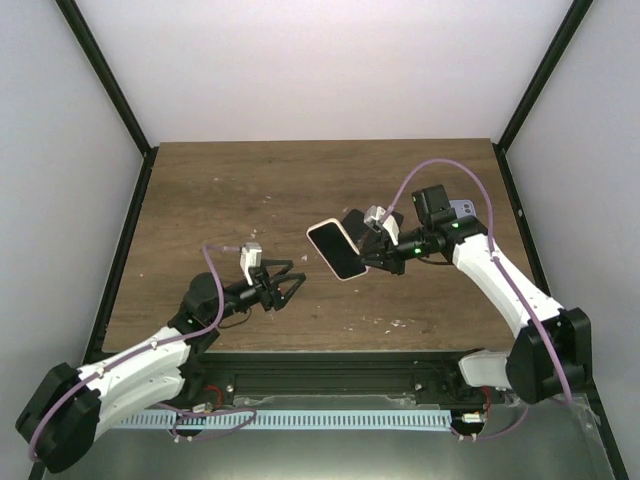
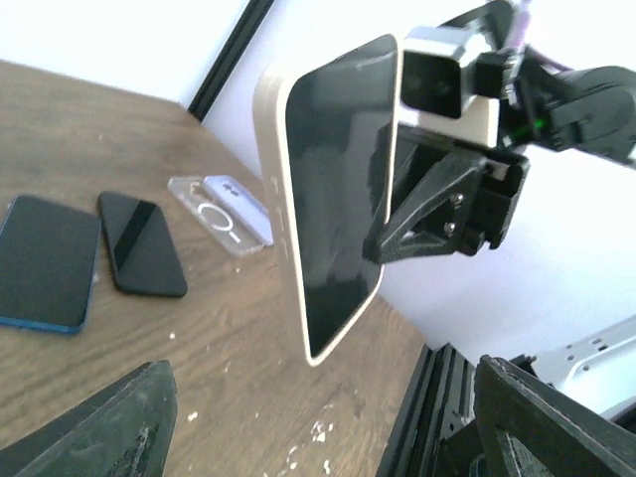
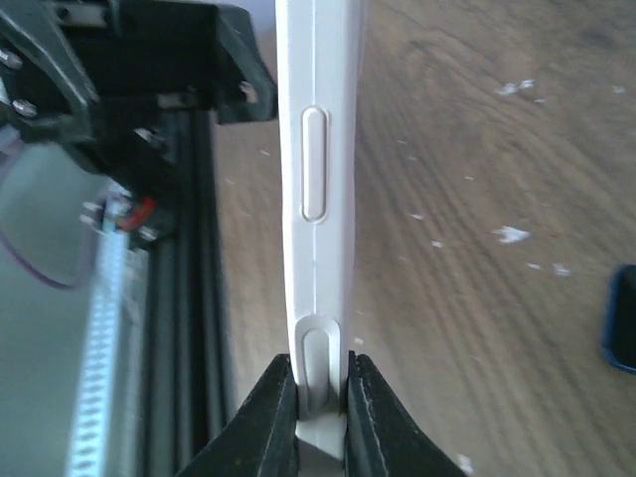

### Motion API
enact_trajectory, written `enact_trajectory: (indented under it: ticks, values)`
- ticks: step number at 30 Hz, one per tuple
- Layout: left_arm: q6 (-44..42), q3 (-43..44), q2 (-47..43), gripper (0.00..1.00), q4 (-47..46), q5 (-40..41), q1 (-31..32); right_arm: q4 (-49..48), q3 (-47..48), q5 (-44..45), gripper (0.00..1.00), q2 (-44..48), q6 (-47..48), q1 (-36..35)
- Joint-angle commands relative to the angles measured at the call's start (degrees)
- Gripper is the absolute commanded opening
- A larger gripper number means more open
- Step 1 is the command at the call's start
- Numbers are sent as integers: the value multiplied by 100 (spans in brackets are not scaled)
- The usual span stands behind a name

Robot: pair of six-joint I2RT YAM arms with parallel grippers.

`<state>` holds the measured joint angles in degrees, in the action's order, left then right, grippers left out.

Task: Take the phone out of the phone case
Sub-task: Pick up the phone at the center of the board.

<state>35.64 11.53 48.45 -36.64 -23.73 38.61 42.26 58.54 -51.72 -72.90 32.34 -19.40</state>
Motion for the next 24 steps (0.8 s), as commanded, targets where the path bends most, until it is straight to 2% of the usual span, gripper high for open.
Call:
enact_trajectory:
  ticks: [1,6,9,14,19,24]
  values:
    - [37,209,322,82,-1255,-5,59,228,323,-1931,1,-324,-616,160]
    - [267,747,944,73,-1321,-149,73,188,246,-2303,1,-392,-678,163]
    - [466,980,1424,68,-1745,-382,82,134,157,-2434,1,-362,-720,165]
    - [738,1264,2103,55,-2399,-703,129,170,116,-2509,1,-349,-678,164]
    - [1085,1368,2568,43,-3245,-955,162,110,12,-2487,1,-363,-706,164]
    - [1316,1459,2872,32,-3647,-1096,210,84,-34,-2475,1,-354,-711,160]
